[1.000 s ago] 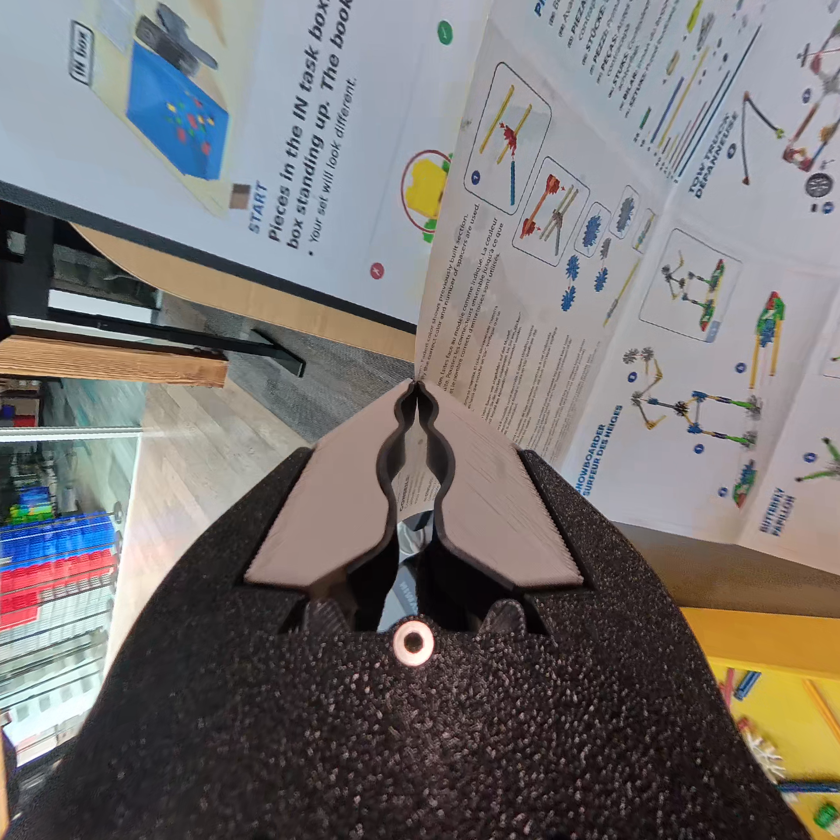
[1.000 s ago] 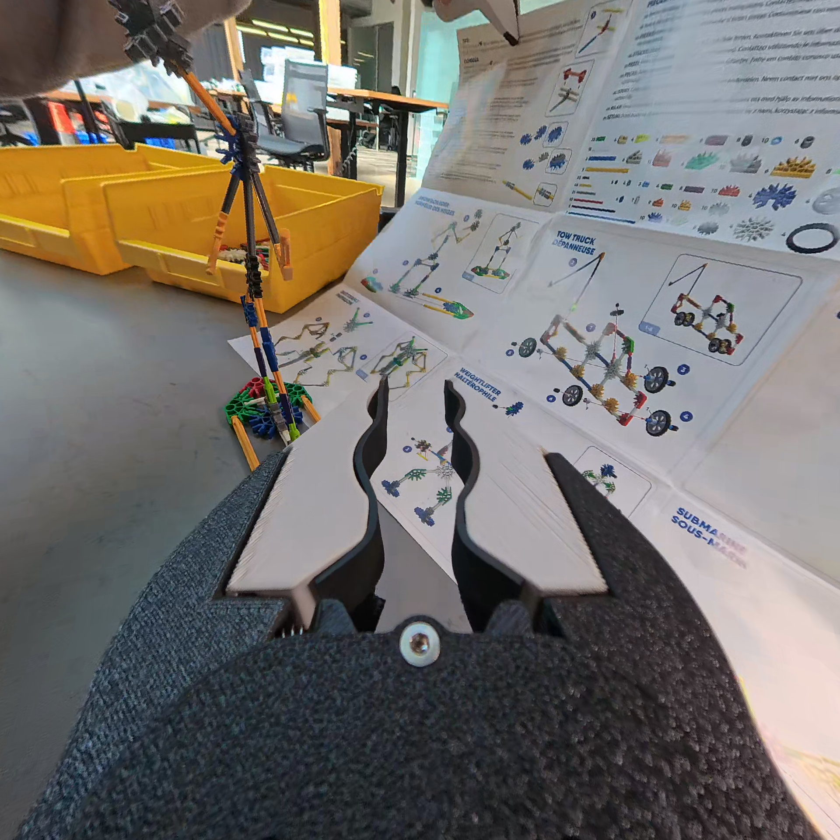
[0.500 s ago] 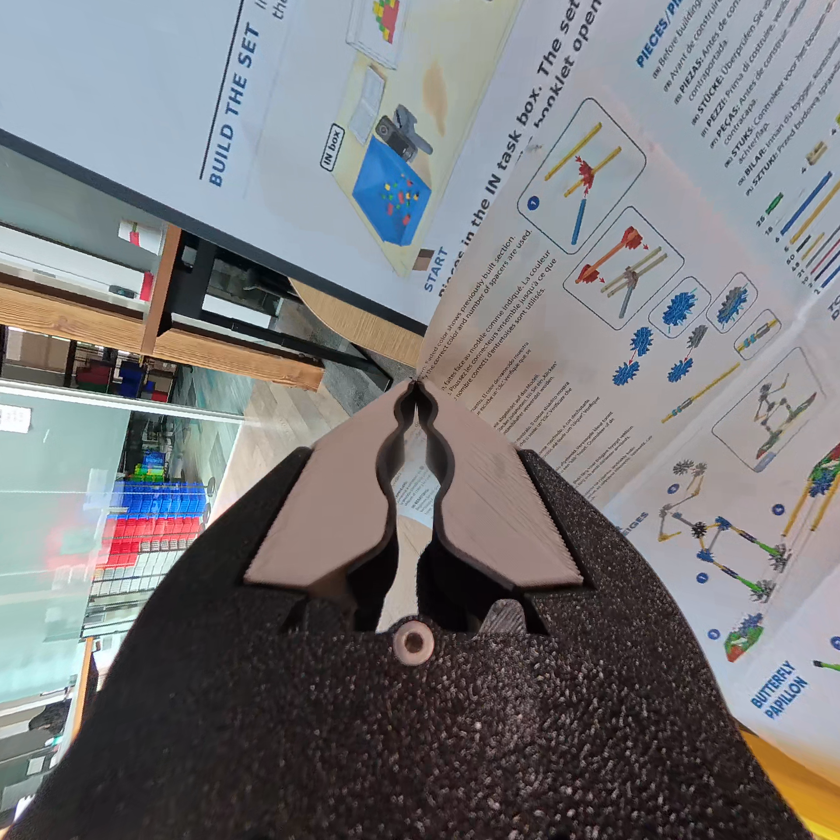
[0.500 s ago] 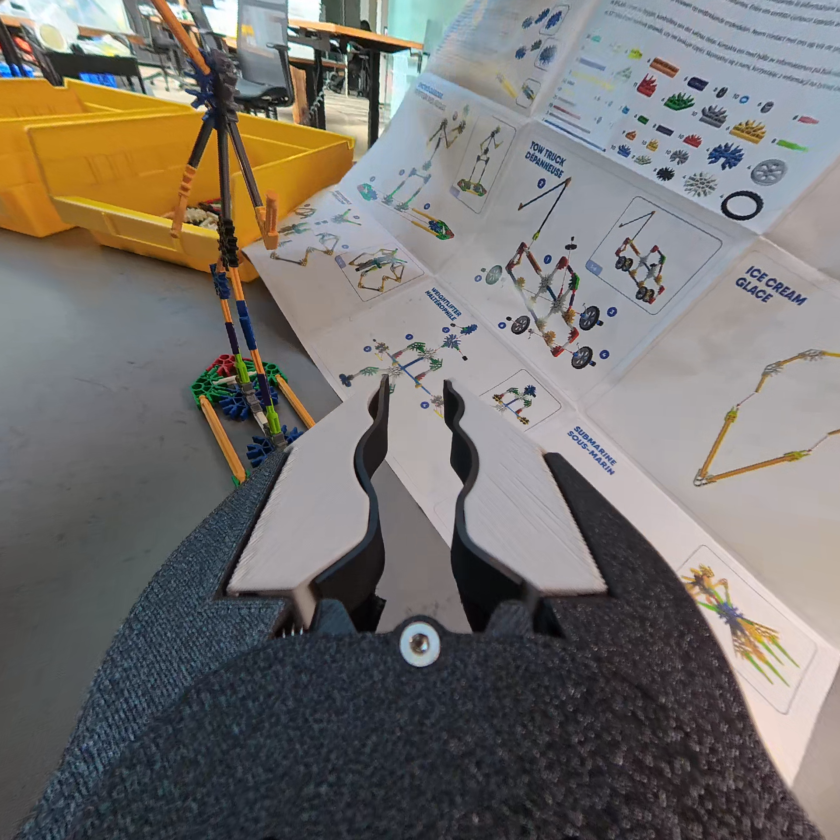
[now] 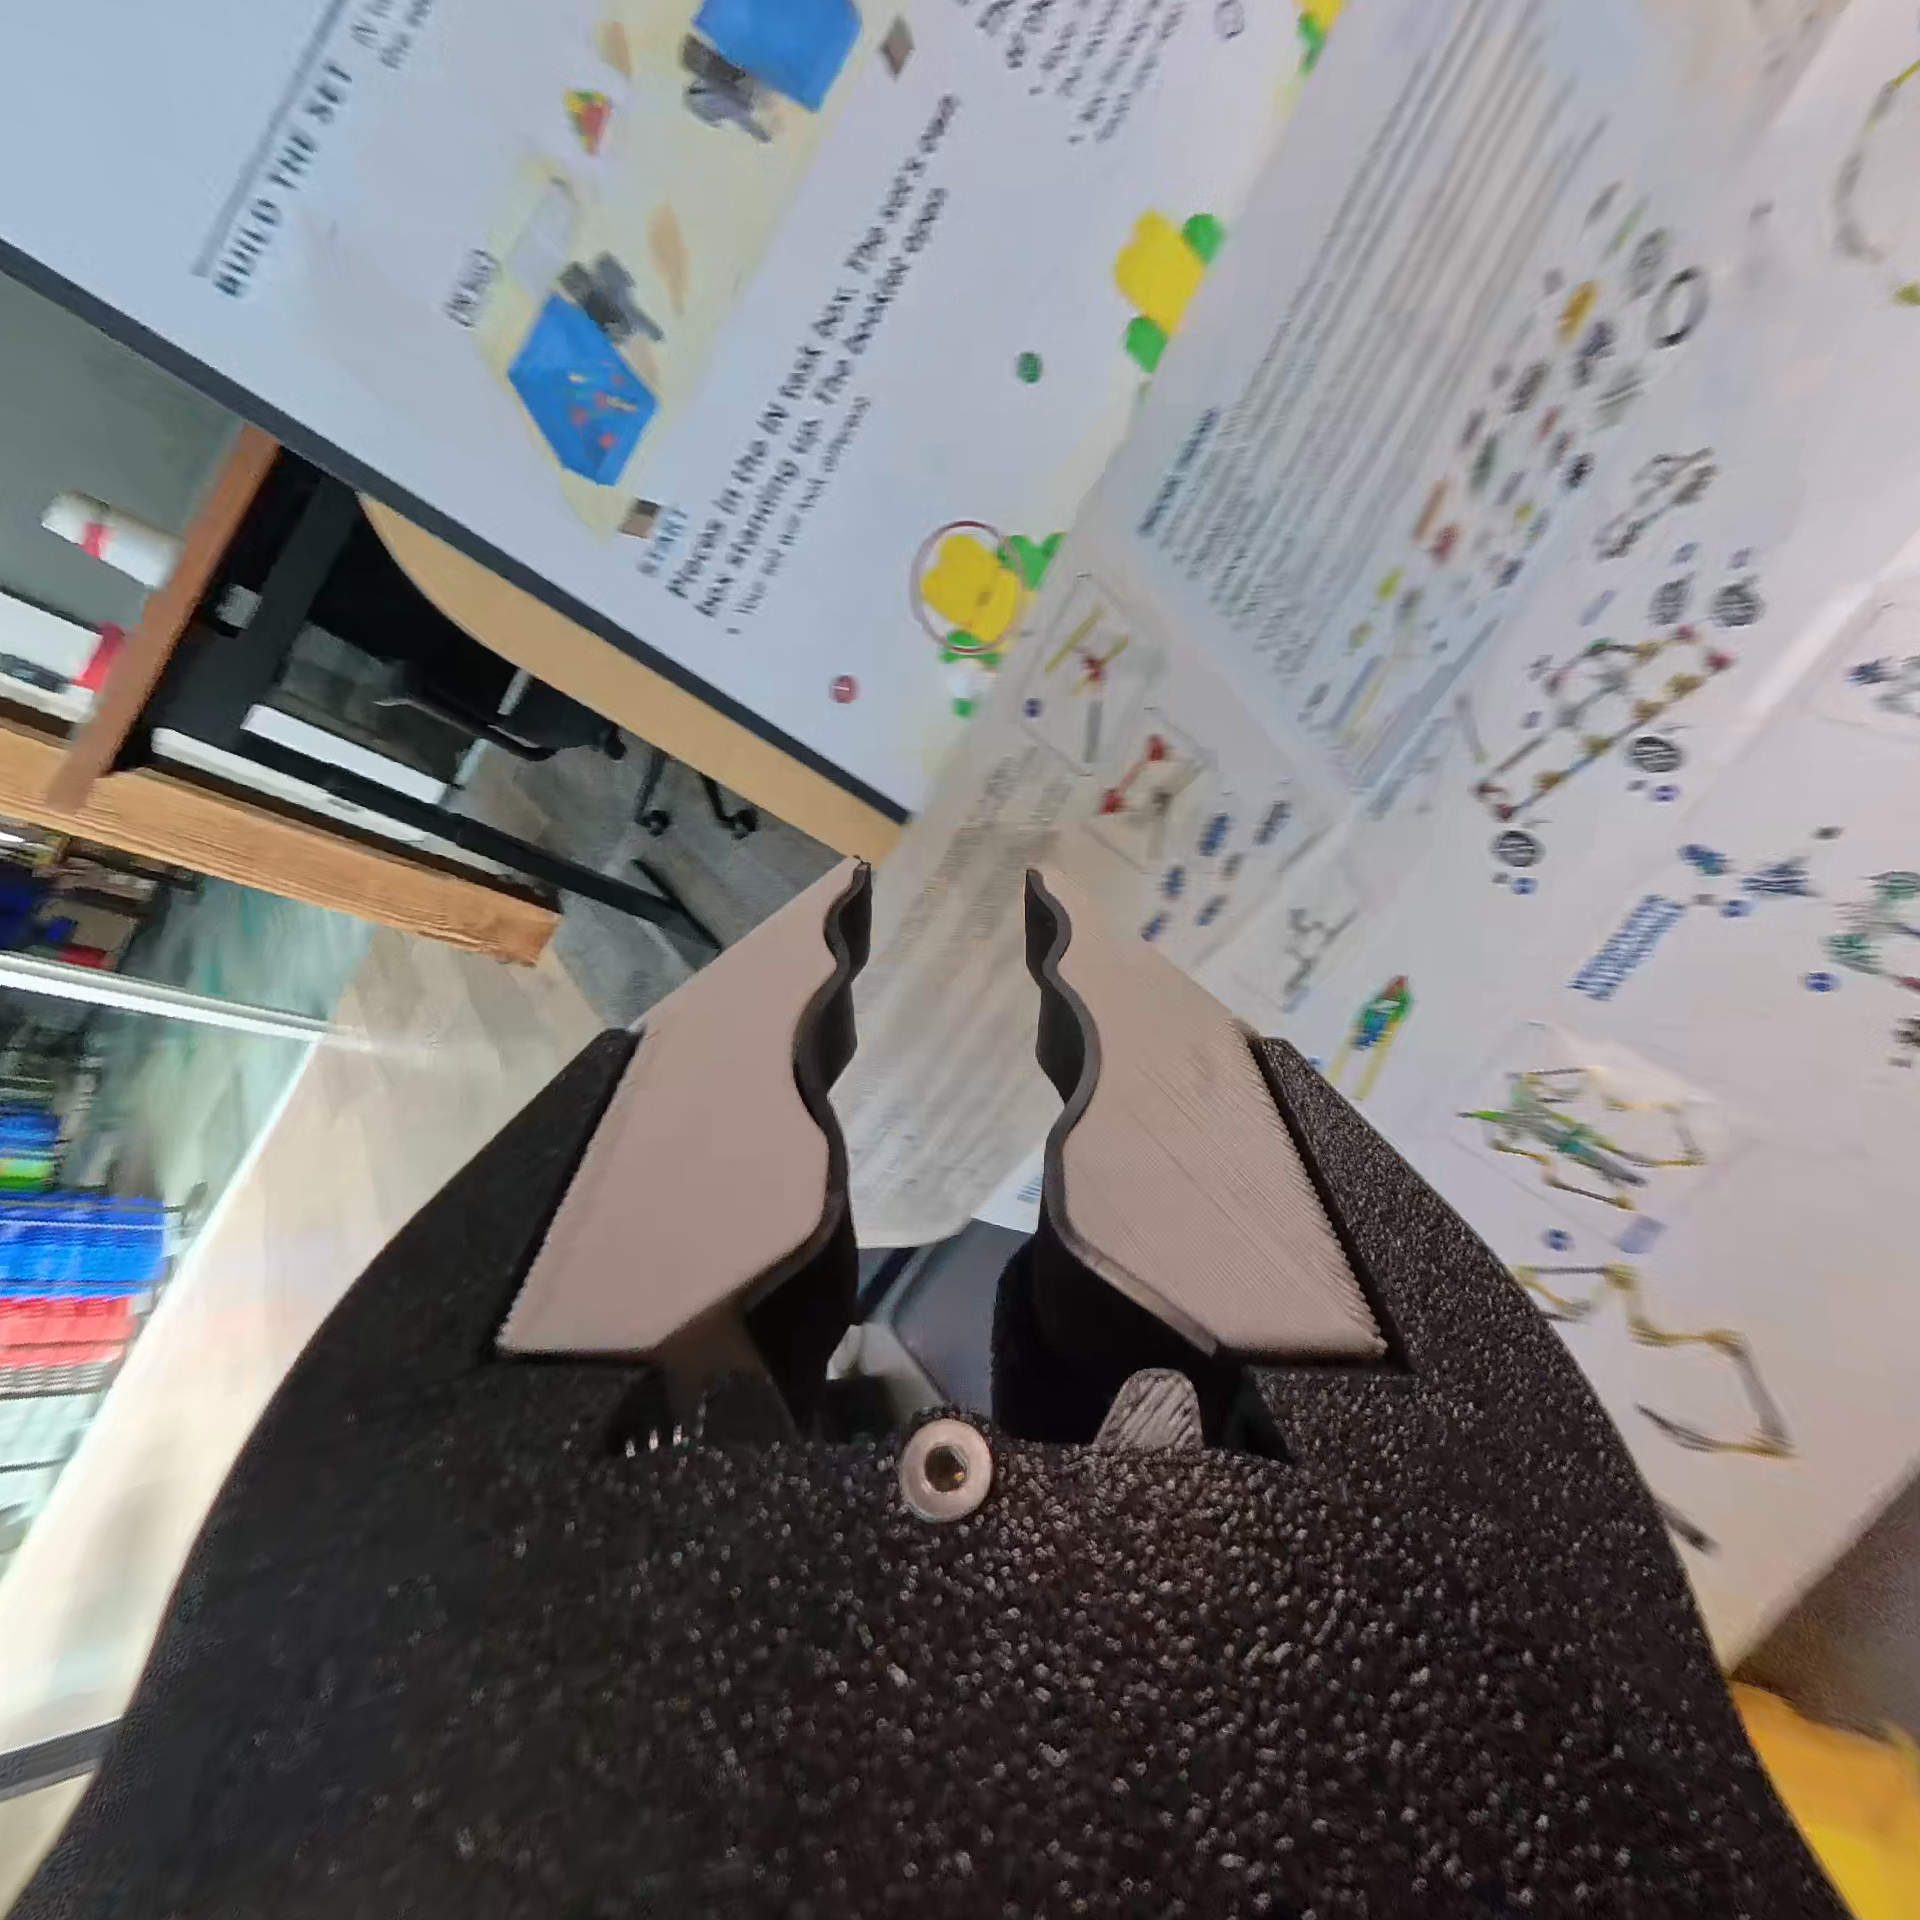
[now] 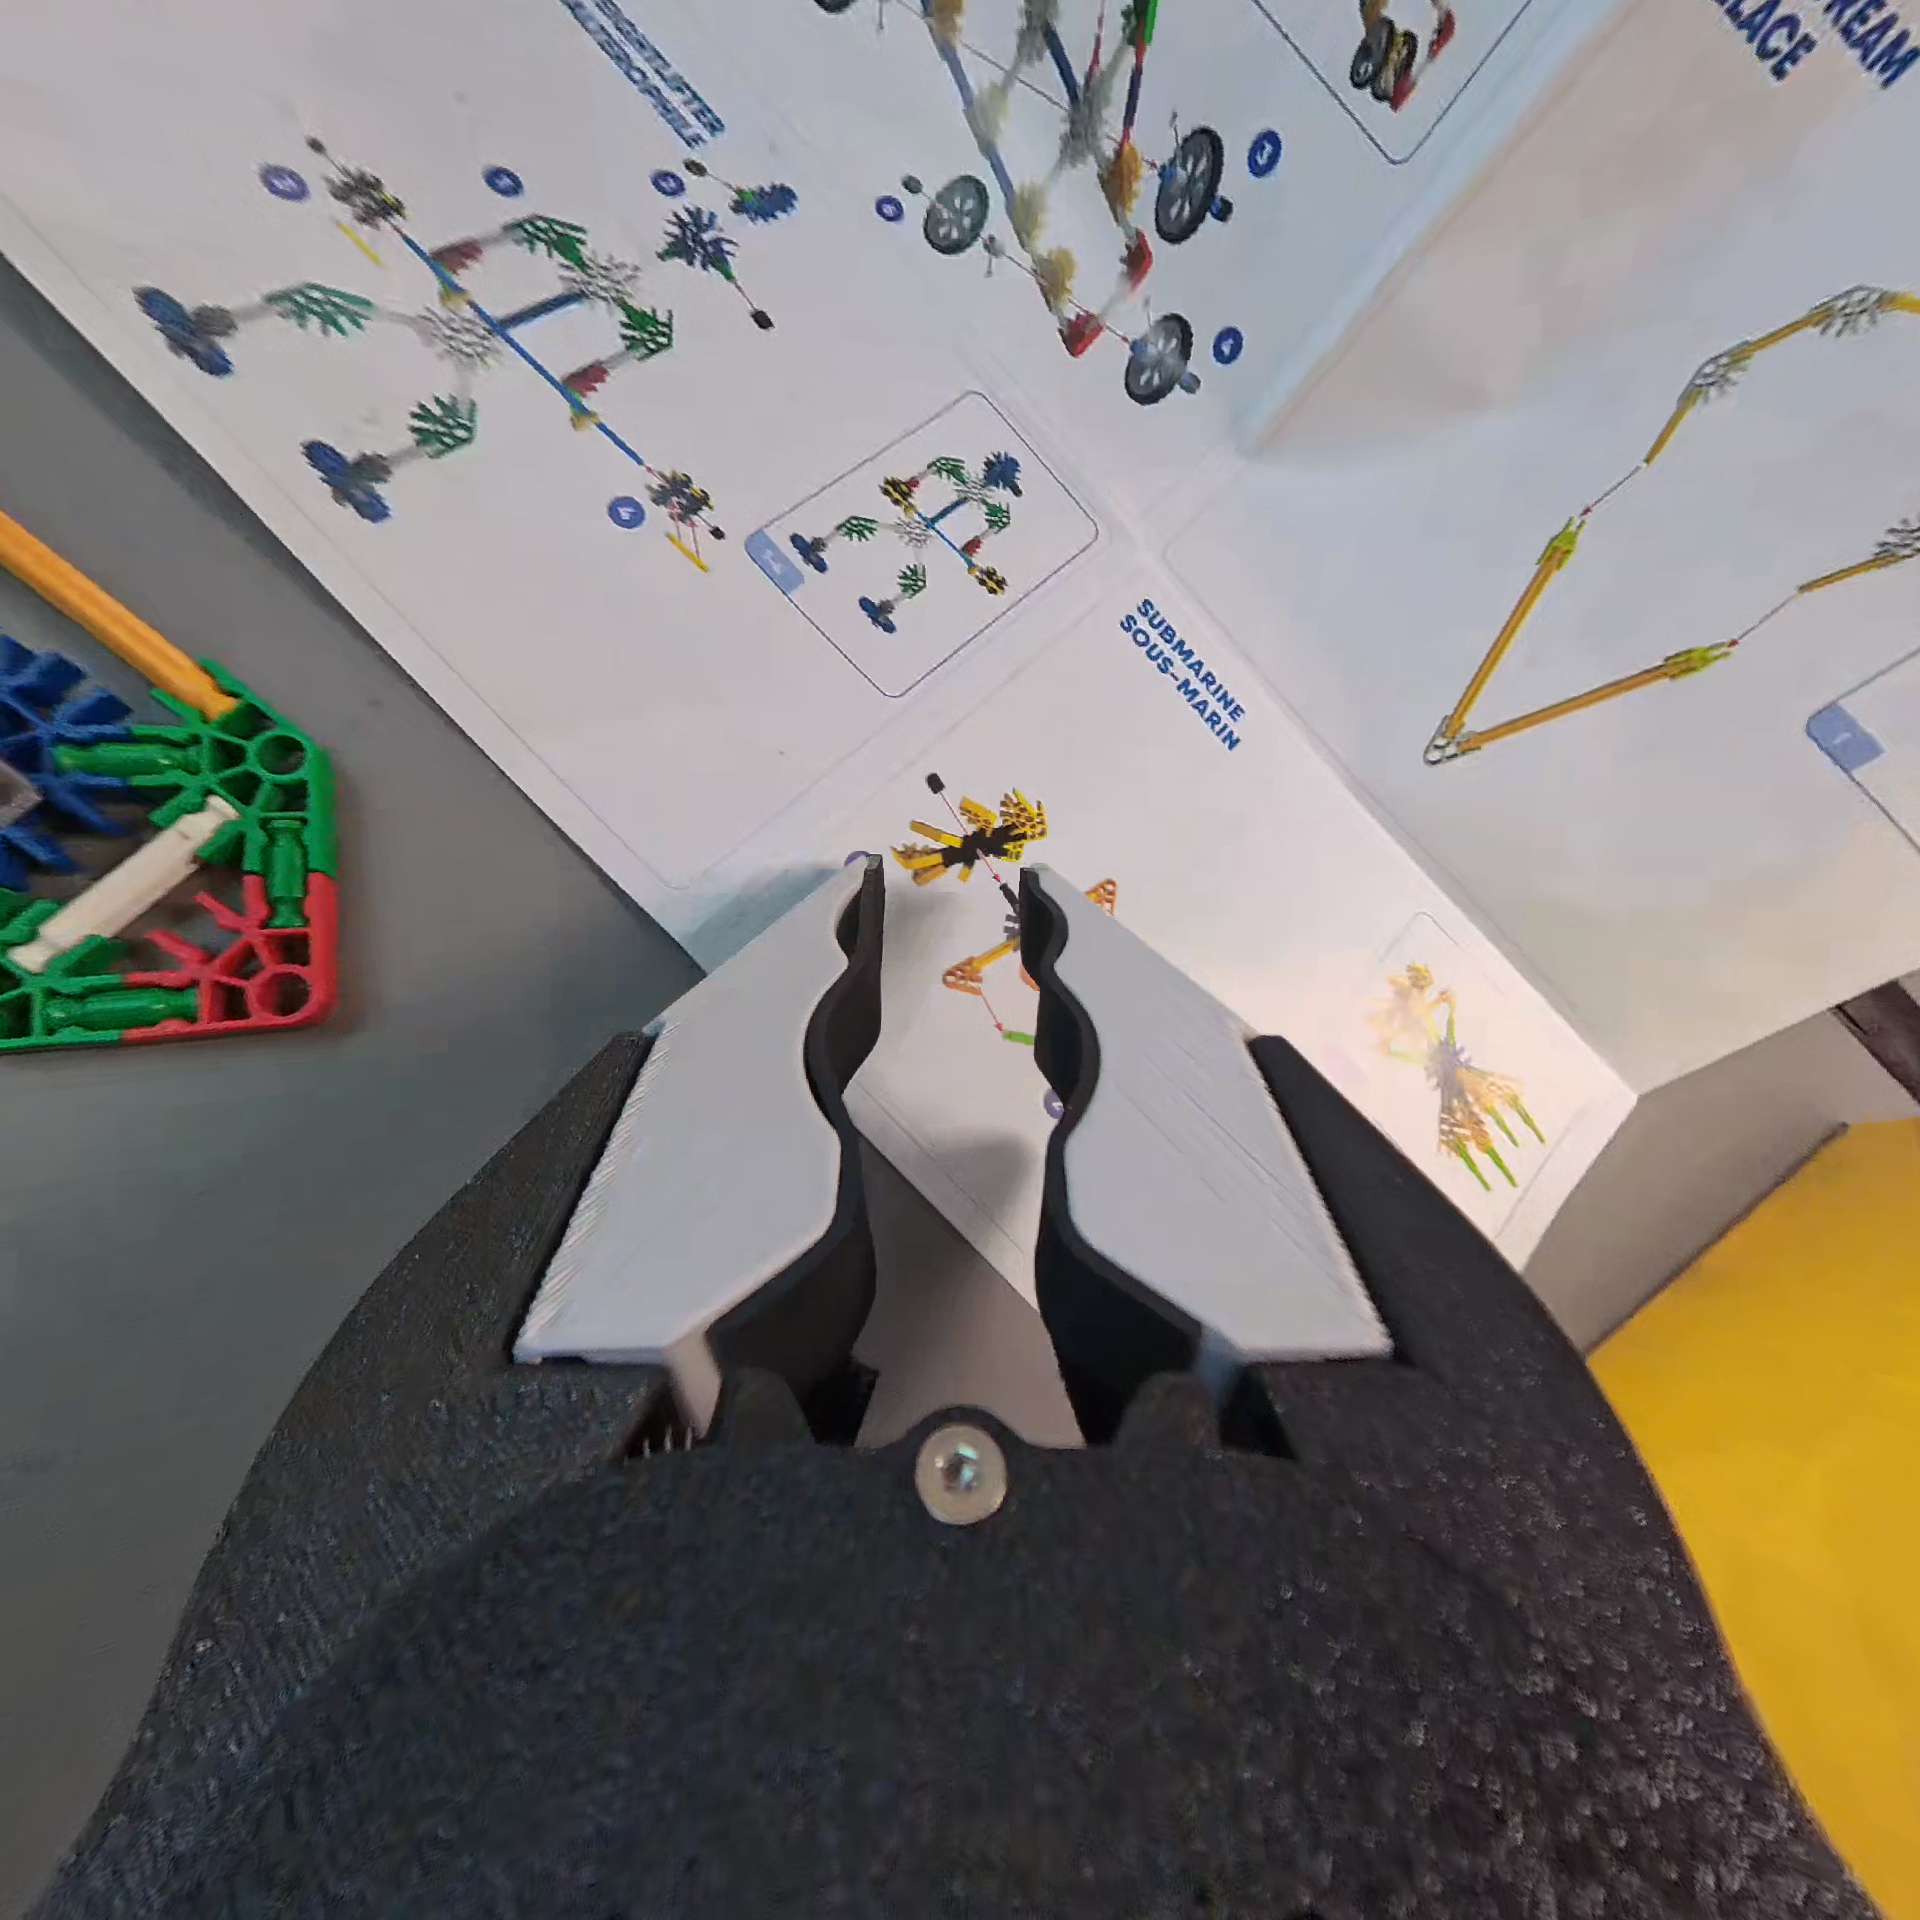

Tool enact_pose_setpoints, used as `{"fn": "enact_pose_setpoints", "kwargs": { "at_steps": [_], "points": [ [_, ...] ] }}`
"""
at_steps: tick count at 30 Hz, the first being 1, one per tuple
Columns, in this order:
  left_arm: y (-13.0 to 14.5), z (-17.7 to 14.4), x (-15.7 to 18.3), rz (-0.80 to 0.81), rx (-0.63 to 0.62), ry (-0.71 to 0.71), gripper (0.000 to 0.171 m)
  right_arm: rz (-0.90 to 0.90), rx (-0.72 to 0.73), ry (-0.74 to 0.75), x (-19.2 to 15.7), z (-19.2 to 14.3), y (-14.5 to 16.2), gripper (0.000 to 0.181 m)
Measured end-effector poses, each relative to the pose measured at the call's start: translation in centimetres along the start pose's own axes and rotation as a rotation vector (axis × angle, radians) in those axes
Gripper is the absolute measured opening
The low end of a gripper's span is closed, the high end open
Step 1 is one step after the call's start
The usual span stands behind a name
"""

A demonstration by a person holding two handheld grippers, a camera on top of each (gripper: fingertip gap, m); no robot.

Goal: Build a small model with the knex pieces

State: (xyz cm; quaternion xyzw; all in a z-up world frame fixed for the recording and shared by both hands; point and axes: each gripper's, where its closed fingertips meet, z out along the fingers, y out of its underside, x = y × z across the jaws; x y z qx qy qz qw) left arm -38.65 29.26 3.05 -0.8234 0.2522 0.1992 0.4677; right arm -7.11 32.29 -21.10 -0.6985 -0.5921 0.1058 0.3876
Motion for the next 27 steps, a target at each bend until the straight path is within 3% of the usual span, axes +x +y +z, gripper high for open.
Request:
{"fn": "enact_pose_setpoints", "kwargs": {
  "at_steps": [3, 6, 9, 13, 21, 24, 27],
  "points": [
    [2.9, -0.6, 8.4, -0.032, -0.140, 0.231, 0.026, -0.016, -0.060, 0.017, 0.6, 0.4, 0.4, 0.025],
    [8.8, 0.0, 16.9, 0.090, -0.387, 0.410, 0.024, -0.030, -0.080, 0.041, 1.2, 1.0, 0.2, 0.025],
    [13.9, 0.4, 21.9, 0.223, -0.590, 0.508, 0.025, -0.034, -0.093, 0.077, 1.8, 1.4, 0.0, 0.025],
    [16.8, 1.2, 23.0, 0.329, -0.729, 0.505, 0.026, -0.042, -0.109, 0.148, 3.2, 1.7, 0.1, 0.025],
    [16.4, 3.7, 21.9, 0.354, -0.748, 0.415, 0.013, -0.039, -0.102, 0.203, 4.2, 2.2, -0.1, 0.024],
    [15.2, 3.3, 22.0, 0.298, -0.713, 0.423, 0.017, -0.013, -0.024, 0.163, 3.7, 1.2, -1.1, 0.031],
    [12.6, 2.1, 21.3, 0.206, -0.586, 0.390, 0.018, 0.043, 0.143, 0.064, 2.6, -1.3, -3.6, 0.033]
  ]
}}
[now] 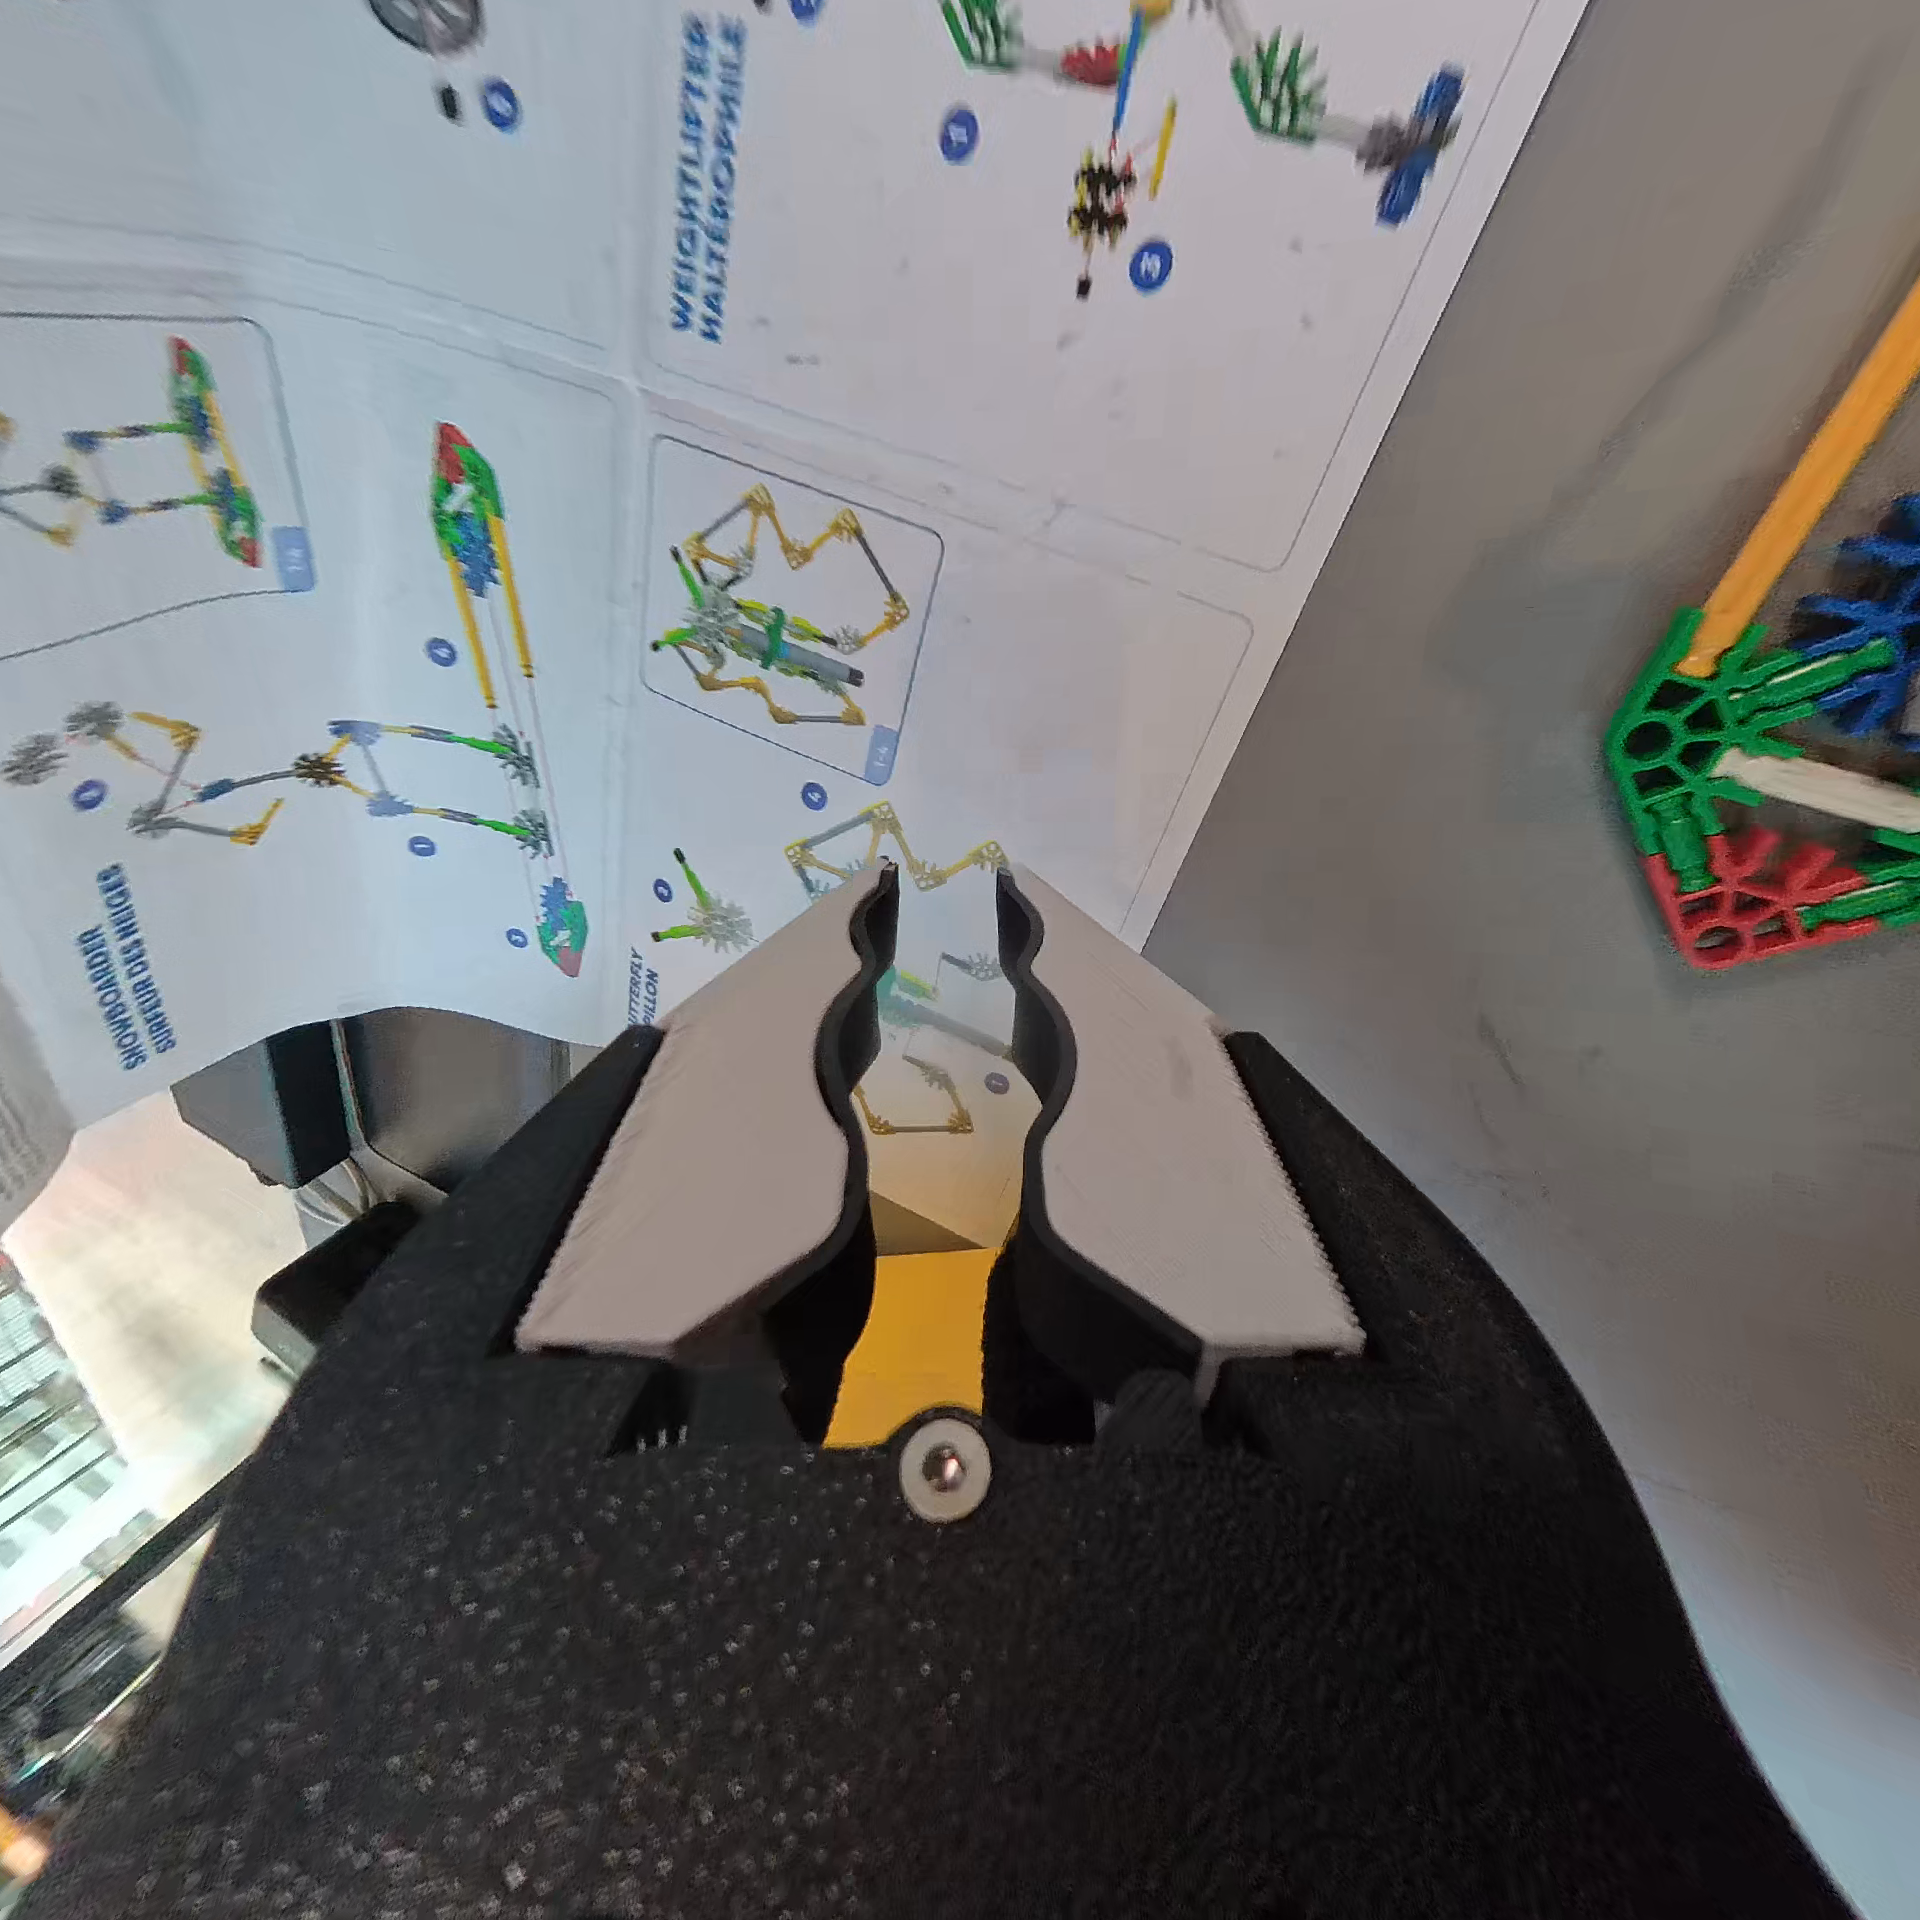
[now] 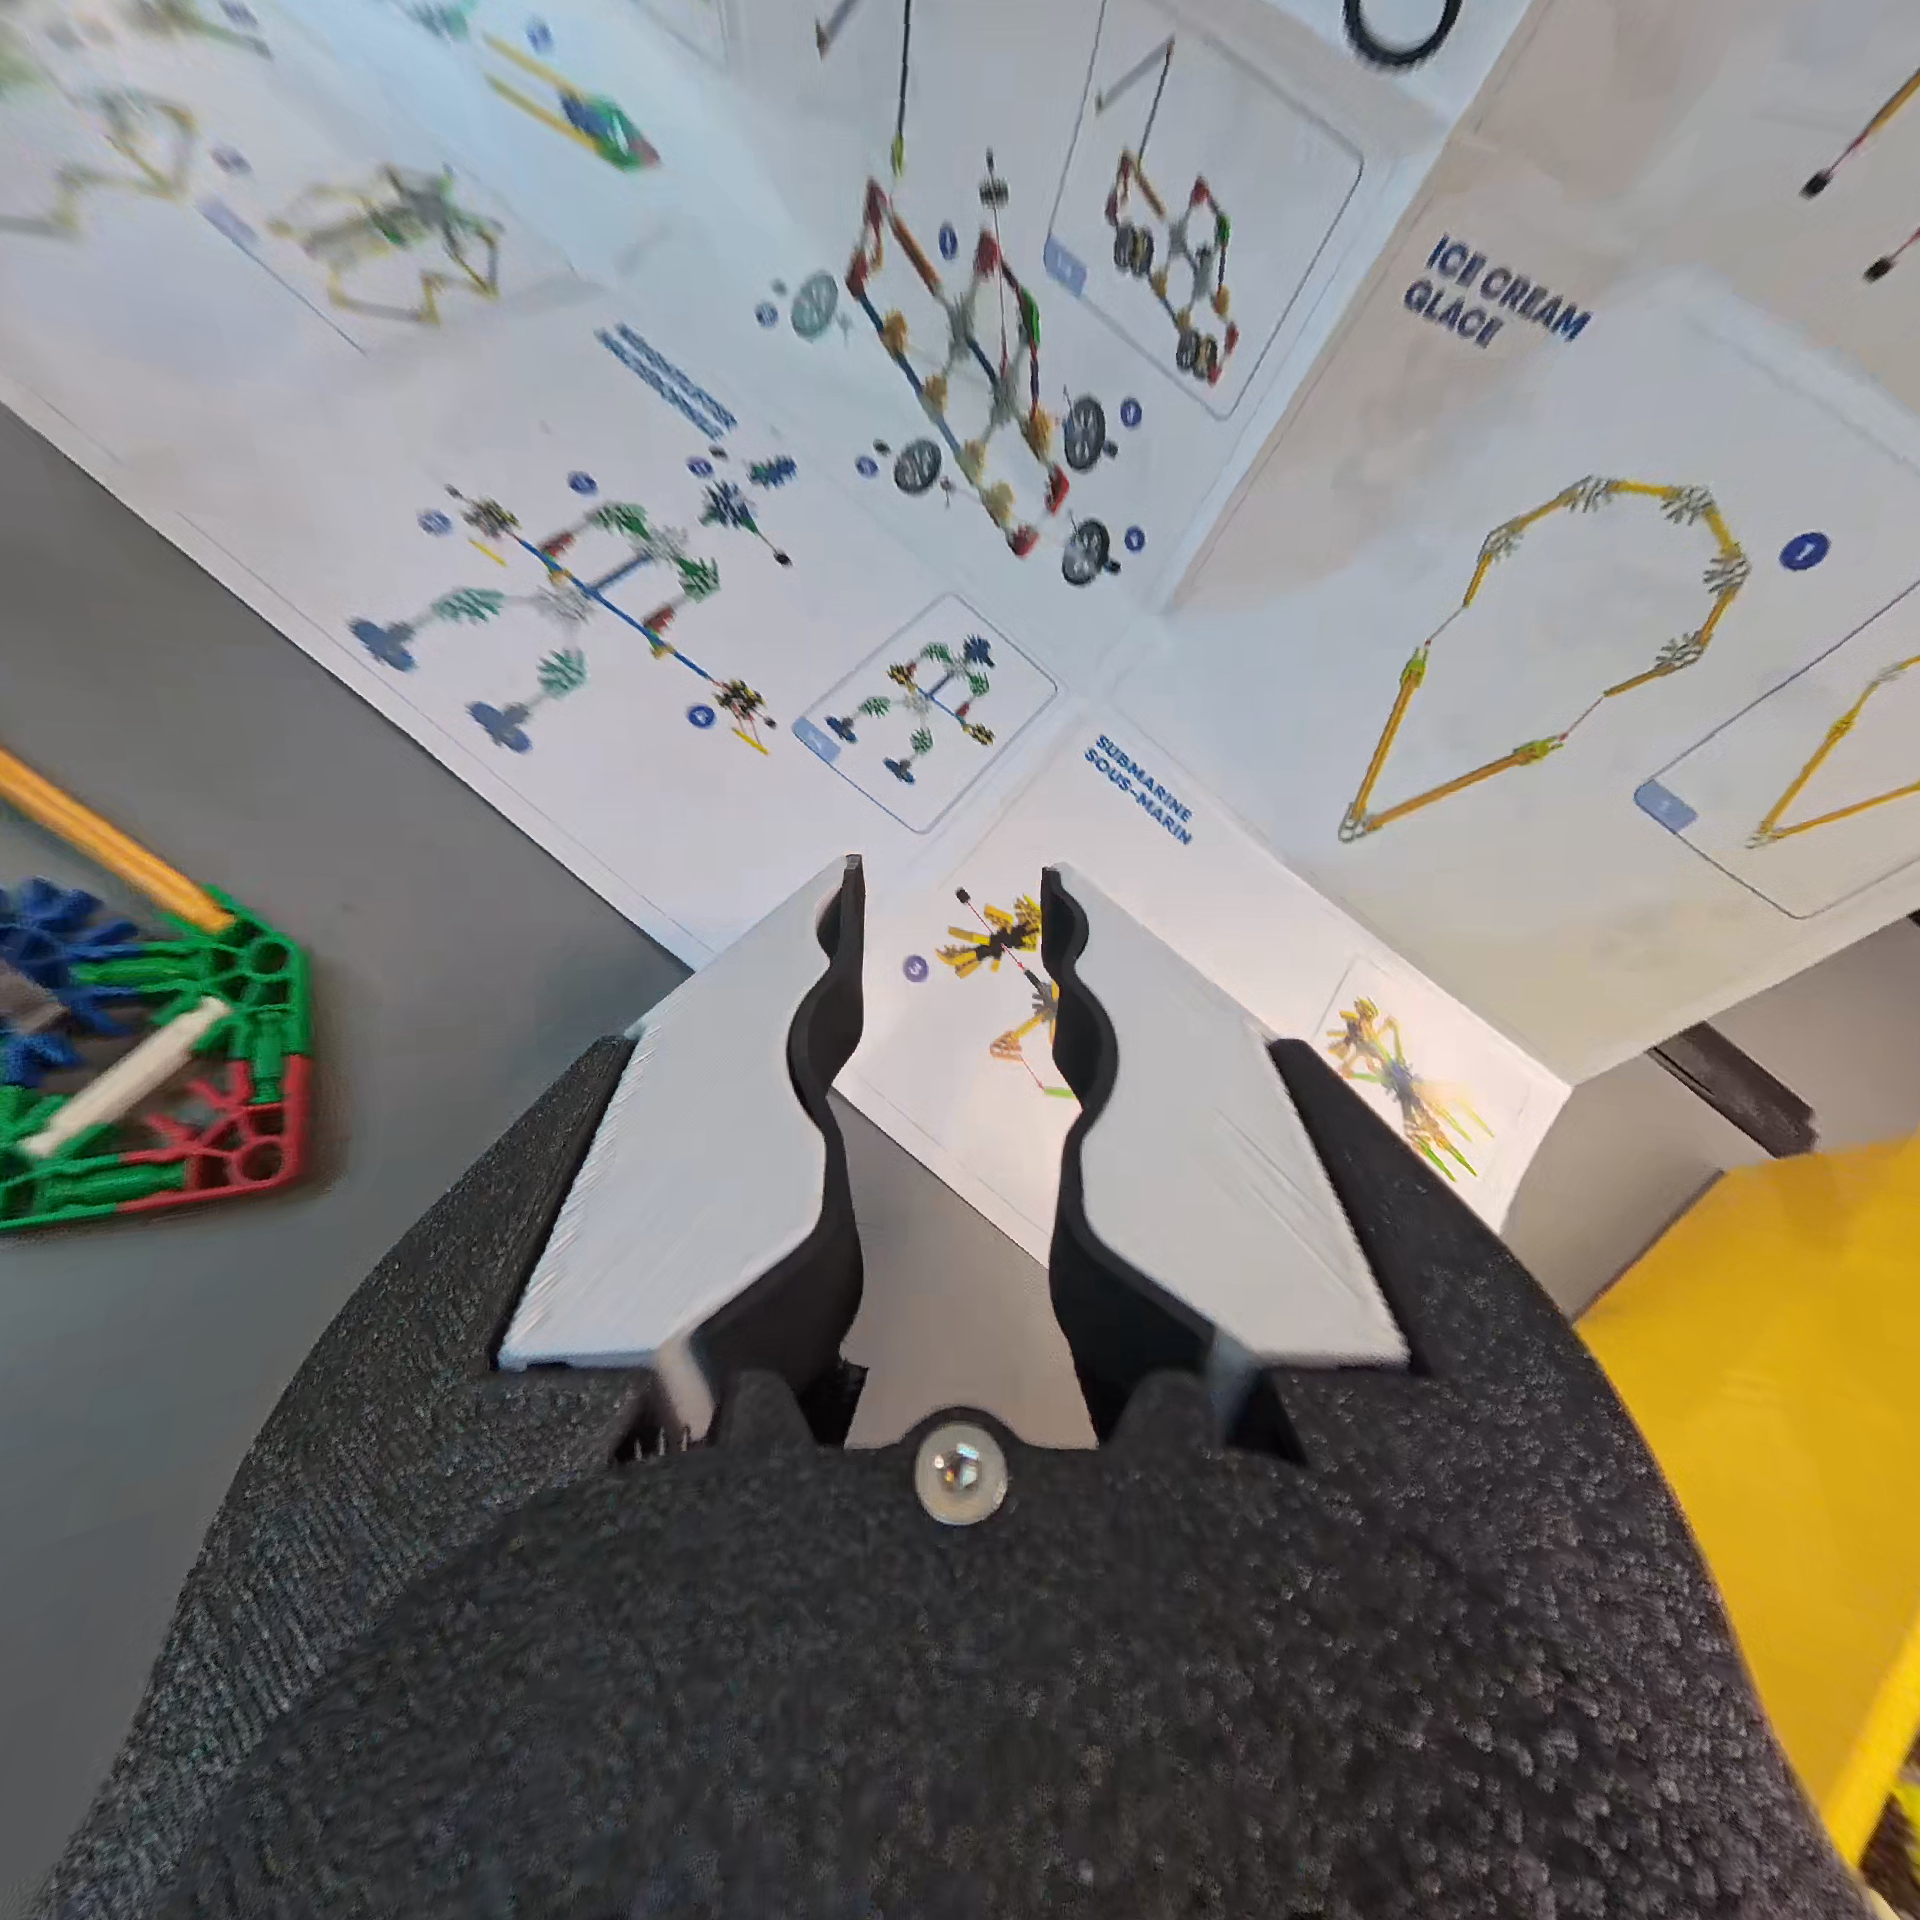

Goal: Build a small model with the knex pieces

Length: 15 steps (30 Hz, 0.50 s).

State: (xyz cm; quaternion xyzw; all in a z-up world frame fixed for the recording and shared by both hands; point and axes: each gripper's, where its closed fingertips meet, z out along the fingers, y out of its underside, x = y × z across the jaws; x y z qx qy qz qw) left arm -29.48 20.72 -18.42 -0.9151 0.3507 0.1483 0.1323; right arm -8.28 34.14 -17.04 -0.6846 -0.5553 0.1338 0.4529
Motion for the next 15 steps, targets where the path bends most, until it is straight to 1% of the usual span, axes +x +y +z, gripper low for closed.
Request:
{"fn": "enact_pose_setpoints", "kwargs": {
  "at_steps": [4, 6, 8, 9, 11, 12, 13, 14, 15],
  "points": [
    [-2.0, -5.0, -0.7, -0.200, 0.317, -0.068, 0.019, 0.110, 0.177, -0.146, -0.8, -2.7, -2.7, 0.033],
    [-2.3, -7.8, -0.9, -0.342, 0.510, -0.097, 0.019, 0.143, 0.222, -0.172, -0.8, -3.4, -3.4, 0.033],
    [-2.3, -10.2, -0.1, -0.487, 0.706, -0.083, 0.019, 0.153, 0.260, -0.191, -0.9, -4.0, -4.0, 0.033],
    [-2.2, -11.1, 0.6, -0.545, 0.787, -0.061, 0.019, 0.152, 0.279, -0.216, -1.3, -4.3, -4.3, 0.033],
    [-1.7, -12.2, 2.4, -0.632, 0.911, -0.005, 0.022, 0.129, 0.308, -0.302, -2.7, -5.2, -4.8, 0.033],
    [-1.7, -12.7, 3.7, -0.655, 0.960, 0.048, 0.023, 0.110, 0.327, -0.341, -3.5, -5.7, -5.1, 0.033],
    [-1.8, -13.1, 5.2, -0.660, 0.999, 0.107, 0.029, 0.084, 0.346, -0.377, -4.1, -6.3, -5.3, 0.033],
    [-1.9, -13.5, 6.5, -0.656, 1.033, 0.156, 0.035, 0.060, 0.363, -0.409, -4.7, -6.9, -5.5, 0.033],
    [-2.1, -13.9, 7.8, -0.649, 1.071, 0.201, 0.036, 0.039, 0.385, -0.437, -5.2, -7.6, -5.7, 0.033]
  ]
}}
